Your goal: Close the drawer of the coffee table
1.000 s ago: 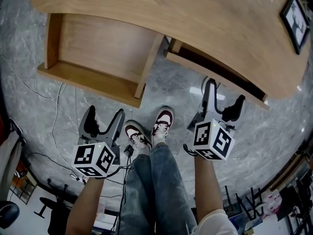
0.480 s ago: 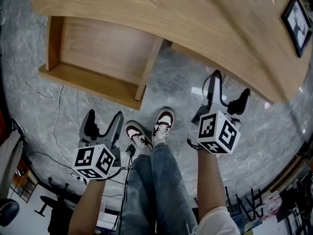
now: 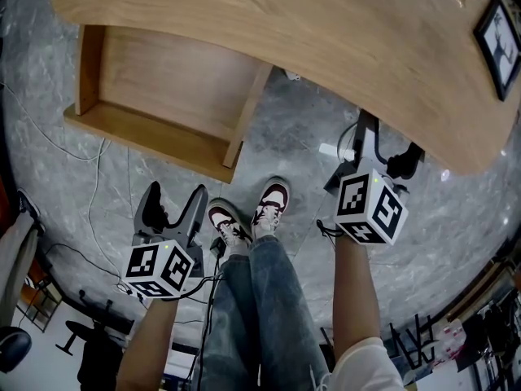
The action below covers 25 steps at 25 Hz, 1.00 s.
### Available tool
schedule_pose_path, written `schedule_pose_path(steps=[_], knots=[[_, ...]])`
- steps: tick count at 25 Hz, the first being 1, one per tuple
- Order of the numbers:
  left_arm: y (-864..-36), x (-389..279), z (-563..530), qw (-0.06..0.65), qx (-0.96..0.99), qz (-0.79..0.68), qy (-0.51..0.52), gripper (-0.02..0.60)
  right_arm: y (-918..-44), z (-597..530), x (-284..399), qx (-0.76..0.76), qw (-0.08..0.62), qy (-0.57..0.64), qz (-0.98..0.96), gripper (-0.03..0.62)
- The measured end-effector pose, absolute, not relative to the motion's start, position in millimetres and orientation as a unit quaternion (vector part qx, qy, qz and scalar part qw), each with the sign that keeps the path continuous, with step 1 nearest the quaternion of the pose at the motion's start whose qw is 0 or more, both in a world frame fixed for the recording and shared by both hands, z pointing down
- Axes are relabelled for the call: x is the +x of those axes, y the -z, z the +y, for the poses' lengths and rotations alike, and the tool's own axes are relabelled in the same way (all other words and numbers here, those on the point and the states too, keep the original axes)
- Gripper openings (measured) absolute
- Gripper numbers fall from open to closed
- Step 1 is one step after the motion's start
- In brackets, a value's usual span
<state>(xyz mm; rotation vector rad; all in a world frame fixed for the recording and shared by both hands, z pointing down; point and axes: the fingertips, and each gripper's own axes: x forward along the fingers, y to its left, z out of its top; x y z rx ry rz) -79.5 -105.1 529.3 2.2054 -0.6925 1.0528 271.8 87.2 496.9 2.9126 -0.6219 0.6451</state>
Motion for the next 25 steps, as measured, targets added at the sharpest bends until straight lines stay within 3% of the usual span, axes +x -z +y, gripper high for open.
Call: schedule_pose_path(steps=[16, 25], knots=[[-523.9, -77.0, -102.8, 0.299, 0.831, -0.266, -0.387, 0.431, -497.0, 82.0, 282.8, 0.955, 0.047, -0.207, -0.207, 0.503], [-515.9, -84.0, -97.3, 0.301, 0.839, -0.26, -0.371, 0.431, -494.5, 92.5, 262.4, 0.953, 0.028, -0.225, -0.199, 0.445]])
